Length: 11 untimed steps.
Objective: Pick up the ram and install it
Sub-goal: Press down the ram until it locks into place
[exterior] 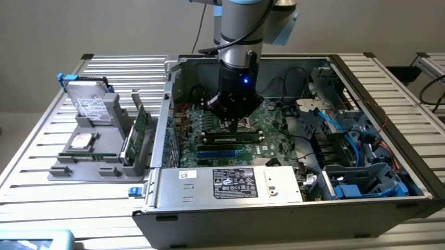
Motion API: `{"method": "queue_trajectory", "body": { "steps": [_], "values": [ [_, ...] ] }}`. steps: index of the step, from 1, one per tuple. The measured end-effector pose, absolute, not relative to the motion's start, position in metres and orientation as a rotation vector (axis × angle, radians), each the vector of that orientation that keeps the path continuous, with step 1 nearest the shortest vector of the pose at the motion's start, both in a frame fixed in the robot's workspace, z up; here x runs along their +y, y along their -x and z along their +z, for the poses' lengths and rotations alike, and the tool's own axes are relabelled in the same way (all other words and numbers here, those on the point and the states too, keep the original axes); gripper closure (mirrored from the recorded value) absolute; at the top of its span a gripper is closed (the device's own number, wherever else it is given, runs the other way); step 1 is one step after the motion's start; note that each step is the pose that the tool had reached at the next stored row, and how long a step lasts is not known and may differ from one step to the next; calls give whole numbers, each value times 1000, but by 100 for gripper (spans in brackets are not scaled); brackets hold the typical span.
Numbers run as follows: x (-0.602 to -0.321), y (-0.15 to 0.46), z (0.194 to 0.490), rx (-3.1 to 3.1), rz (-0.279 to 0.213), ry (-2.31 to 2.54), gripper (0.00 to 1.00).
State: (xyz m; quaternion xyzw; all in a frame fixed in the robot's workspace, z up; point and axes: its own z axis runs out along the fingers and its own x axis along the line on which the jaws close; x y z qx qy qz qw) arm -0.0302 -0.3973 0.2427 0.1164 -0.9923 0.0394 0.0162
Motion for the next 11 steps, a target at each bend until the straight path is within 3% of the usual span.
{"method": "queue_trajectory", "body": {
  "steps": [11],
  "values": [
    [-397, 30, 243, -3095, 127, -309, 89]
  ]
}}
